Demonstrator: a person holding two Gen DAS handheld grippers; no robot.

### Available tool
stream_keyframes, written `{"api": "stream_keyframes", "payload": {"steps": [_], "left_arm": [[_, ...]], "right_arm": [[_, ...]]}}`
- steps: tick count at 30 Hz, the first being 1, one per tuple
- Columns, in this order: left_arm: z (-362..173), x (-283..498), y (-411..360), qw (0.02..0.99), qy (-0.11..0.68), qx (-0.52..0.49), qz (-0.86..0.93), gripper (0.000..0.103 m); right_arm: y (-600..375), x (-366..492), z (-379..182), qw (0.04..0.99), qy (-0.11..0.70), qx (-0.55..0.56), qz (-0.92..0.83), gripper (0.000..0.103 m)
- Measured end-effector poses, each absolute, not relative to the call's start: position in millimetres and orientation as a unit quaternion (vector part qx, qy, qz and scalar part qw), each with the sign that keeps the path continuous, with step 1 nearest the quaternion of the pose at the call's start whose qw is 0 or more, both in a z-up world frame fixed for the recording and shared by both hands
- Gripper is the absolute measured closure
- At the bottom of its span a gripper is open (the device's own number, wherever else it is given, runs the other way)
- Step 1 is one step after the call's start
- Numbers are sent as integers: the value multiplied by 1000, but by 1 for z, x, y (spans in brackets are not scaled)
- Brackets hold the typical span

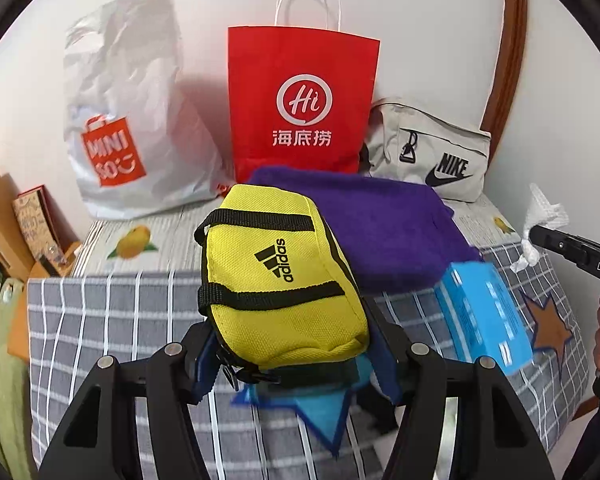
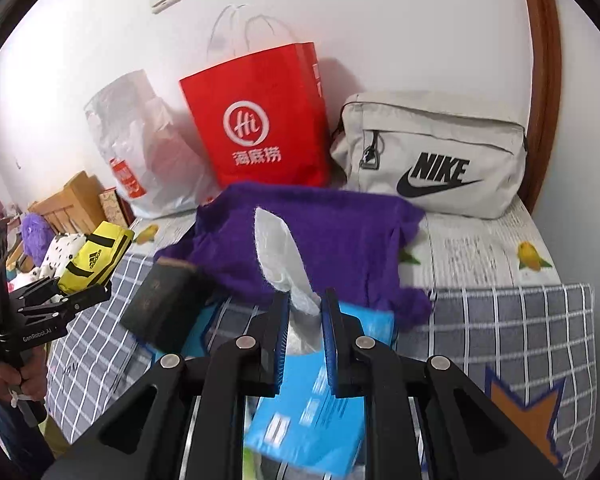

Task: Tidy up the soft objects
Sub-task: 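Carry both onto the purple towel, setting down the pouch while the right tool releases the cloth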

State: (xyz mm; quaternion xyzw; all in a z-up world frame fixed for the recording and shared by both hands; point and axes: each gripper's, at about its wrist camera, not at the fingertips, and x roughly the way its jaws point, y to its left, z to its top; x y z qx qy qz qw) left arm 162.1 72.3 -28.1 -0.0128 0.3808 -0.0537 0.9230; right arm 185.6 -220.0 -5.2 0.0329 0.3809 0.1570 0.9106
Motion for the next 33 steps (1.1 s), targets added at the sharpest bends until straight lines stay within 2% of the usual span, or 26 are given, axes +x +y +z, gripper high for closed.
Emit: {"api": "stream_keyframes", "payload": {"steps": [15,23,33], "left_arm": [[-29,297,59,911,408,-1,-58,42],[-53,354,45,911,408,-4,-55,42],[-90,390,50,889,455,-17,-51,42]], "right_arm": [[-221,301,-22,903,407,31,135,87],[-225,360,-46,889,443,21,111,87],[-212,395,-94,862,496,-4,107,87]]}}
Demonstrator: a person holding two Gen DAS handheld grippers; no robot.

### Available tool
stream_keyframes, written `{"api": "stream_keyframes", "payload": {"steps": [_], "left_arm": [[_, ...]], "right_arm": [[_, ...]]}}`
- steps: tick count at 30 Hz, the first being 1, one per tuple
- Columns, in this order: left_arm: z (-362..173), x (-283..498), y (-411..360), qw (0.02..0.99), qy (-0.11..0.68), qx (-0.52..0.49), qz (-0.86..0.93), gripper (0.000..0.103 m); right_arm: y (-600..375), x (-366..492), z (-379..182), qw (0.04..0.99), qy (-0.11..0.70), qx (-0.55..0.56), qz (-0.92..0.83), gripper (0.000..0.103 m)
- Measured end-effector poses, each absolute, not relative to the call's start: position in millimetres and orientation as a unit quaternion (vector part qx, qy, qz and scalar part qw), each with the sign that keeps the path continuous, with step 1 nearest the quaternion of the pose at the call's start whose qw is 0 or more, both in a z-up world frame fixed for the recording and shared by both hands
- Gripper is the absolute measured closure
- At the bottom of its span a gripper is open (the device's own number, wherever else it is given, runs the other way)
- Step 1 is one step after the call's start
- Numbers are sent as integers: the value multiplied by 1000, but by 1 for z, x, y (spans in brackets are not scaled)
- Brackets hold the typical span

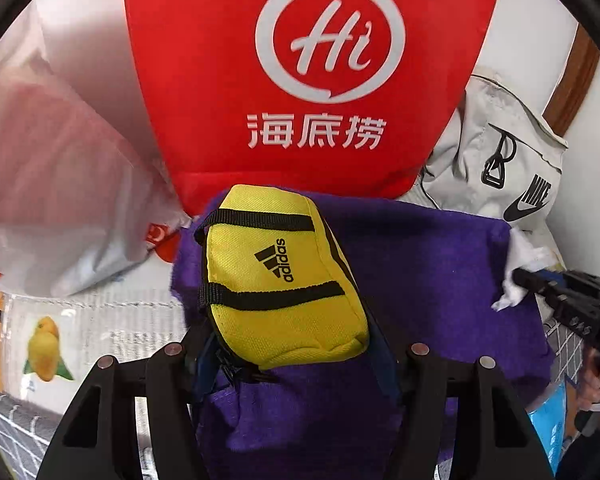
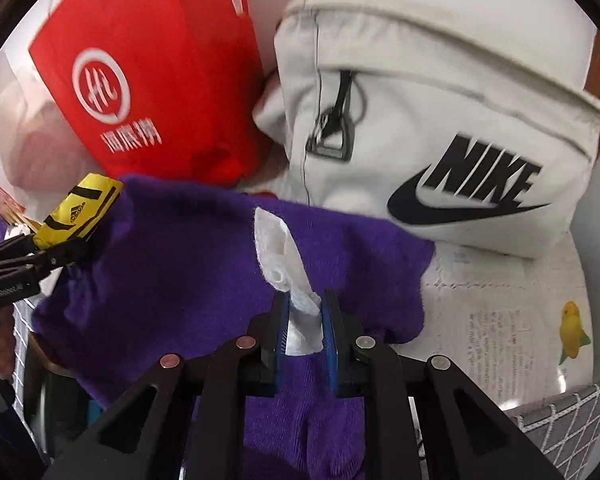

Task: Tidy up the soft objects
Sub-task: 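Carry both onto the purple towel, setting down the pouch while the right tool releases the cloth, then return the left tool to grasp the white sponge block while the right tool reaches the green wipe pack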

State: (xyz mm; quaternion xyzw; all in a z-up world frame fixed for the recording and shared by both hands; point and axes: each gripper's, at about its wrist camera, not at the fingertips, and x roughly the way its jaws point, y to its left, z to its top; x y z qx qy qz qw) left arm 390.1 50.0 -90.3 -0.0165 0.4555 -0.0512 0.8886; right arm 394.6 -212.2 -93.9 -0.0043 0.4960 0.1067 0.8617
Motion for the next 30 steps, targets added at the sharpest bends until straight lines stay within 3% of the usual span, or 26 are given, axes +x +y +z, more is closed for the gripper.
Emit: {"api": "stream_keyframes", "payload": {"steps": [16,23,30], "left_arm": [[-118,405,55,855,511,-47,-77,41],[-117,406,53,852,515,-45,-79,34],[-109,404,41,852,518,-29,-62,26]], "right_arm": [[-211,407,-121,846,526,-26,86,83],[-216,414,-119,845,526,-29,95,58],[-193,400,-103,854,506,-61,107,51]]}}
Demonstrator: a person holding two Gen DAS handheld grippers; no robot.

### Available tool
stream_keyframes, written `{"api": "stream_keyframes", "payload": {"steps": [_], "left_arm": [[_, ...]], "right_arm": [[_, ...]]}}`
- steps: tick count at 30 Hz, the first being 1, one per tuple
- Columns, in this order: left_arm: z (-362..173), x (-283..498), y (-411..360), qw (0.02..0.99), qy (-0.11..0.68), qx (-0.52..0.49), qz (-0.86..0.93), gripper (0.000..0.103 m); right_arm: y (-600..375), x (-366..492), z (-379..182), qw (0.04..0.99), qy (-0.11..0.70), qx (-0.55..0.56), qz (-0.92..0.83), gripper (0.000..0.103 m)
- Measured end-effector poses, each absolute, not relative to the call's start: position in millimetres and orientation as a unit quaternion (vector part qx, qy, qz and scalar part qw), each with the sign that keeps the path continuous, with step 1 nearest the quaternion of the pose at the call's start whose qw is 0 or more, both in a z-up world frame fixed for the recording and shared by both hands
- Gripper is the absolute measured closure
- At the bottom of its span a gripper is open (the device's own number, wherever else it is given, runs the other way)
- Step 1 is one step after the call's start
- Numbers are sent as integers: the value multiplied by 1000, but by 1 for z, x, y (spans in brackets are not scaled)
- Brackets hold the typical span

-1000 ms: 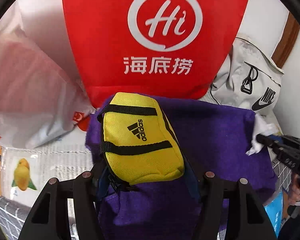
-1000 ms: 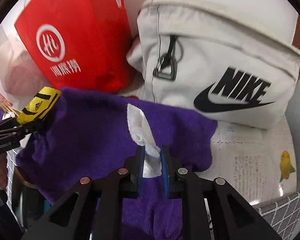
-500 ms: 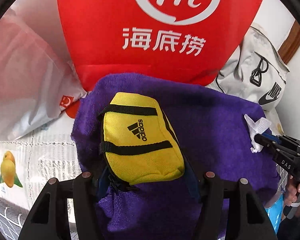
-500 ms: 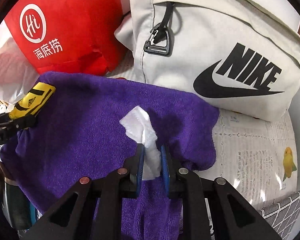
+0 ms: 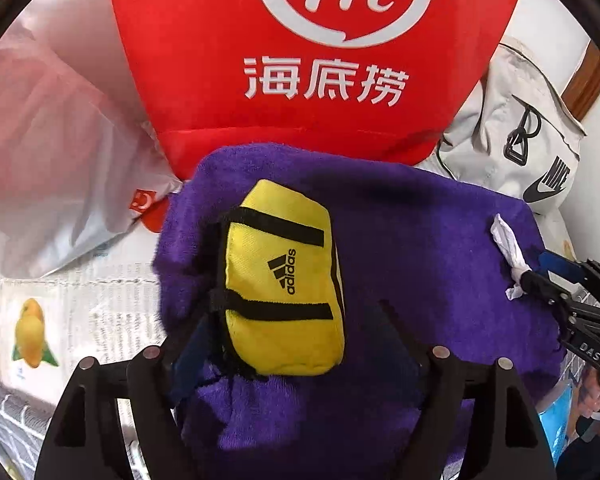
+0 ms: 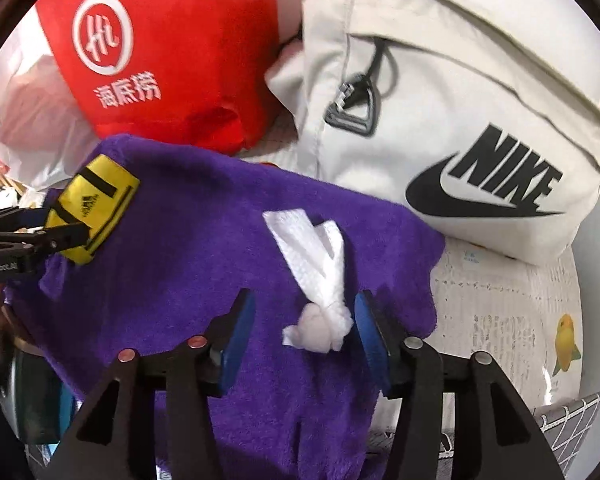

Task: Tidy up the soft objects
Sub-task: 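Return the left tool to grasp the white sponge block while the right tool reaches the green wipe pack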

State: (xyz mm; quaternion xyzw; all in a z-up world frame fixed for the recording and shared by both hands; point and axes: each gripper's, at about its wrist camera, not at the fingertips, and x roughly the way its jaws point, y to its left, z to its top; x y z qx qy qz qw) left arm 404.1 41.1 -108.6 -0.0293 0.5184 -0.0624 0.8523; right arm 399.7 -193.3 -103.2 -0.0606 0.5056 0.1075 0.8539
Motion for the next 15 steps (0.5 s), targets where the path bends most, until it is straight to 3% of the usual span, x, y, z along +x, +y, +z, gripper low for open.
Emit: {"api": "stream_keyframes", "payload": {"steps": [11,15], "left_arm": [[-43,359,45,883,469,3,-23,26],[-23,311,41,893,446,19,-53,26]], "right_arm": [[-171,358,-33,884,445,-58,134,51],[-167,324,-9,895,415,-56,156,44]]}}
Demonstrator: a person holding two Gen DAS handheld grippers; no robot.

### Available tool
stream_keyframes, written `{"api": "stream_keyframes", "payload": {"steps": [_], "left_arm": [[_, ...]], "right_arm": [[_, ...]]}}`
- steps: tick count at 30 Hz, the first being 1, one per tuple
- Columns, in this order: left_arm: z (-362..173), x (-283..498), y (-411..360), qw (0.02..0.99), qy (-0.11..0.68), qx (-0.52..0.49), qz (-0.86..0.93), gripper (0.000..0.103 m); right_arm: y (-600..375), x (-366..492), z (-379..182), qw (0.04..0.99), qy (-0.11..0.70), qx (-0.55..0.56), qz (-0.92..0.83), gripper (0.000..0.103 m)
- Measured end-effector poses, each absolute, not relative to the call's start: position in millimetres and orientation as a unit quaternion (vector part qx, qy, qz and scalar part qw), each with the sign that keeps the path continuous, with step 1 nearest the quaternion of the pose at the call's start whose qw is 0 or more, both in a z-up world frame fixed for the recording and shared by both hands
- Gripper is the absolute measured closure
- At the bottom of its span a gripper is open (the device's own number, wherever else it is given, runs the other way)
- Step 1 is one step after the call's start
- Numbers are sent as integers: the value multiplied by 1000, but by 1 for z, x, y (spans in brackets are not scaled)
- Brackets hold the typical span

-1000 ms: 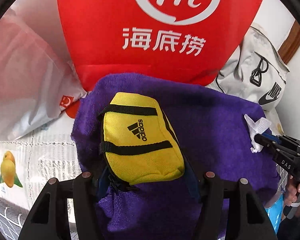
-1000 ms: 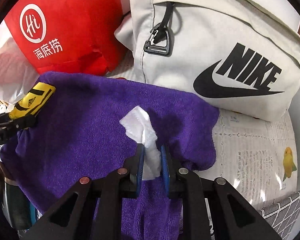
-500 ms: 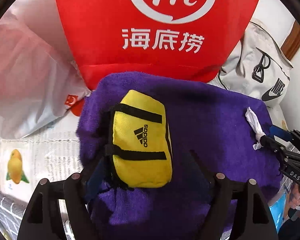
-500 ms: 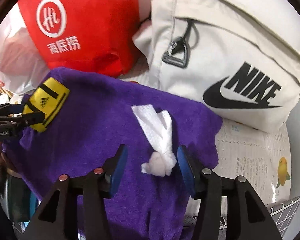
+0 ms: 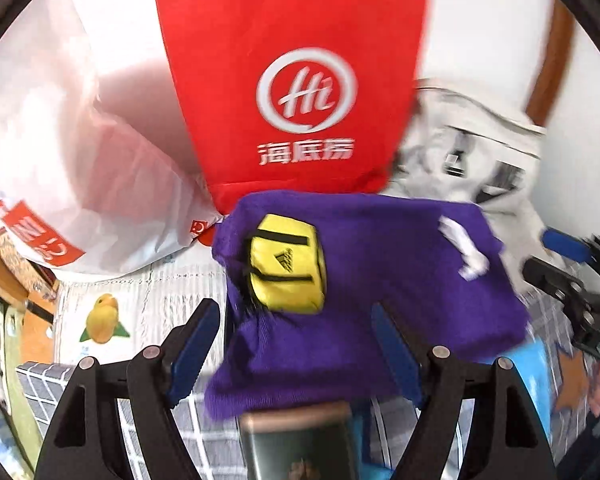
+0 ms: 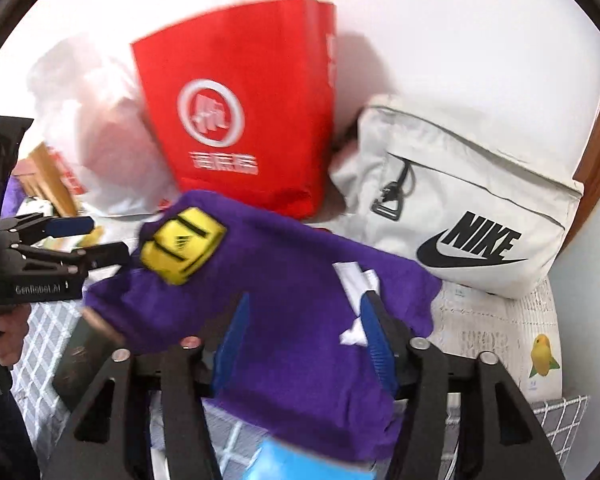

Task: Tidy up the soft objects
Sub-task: 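Return the left tool to grasp the white sponge block while the right tool reaches the green wipe pack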

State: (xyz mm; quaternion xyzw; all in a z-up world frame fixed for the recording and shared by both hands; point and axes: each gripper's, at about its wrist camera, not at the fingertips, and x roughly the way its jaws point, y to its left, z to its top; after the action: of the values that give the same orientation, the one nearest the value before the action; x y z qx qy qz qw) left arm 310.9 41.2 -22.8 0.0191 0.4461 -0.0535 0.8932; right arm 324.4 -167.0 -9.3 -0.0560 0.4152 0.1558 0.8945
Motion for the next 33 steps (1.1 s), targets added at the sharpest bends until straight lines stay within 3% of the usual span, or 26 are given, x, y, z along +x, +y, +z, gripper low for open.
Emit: {"api": "stream_keyframes", "payload": {"steps": [6,18,29,31,32,33], "left_arm": [[-16,241,48,897,435,-13,-72,26],[-64,111,24,873,477,-43,-91,26],[-123,78,-1,845,526,-59,-72,26],[-131,81,0,843,531,-65,-64,31],[-132,81,2,844,528,-71,-62,39],[-133,81,5,847,521,-80,-67,61]], "right_arm": [[-168,261,-5,894,411,-61,166,44],[-197,113,-46,888,435,-9,150,44],[-208,56,-94,868,477,15,140,44],[-209,53,-98,866,481,10,134,44],[-209,53,-99,866,482,11,133,44],[-209,52,-100,866,482,12,134,44]]}}
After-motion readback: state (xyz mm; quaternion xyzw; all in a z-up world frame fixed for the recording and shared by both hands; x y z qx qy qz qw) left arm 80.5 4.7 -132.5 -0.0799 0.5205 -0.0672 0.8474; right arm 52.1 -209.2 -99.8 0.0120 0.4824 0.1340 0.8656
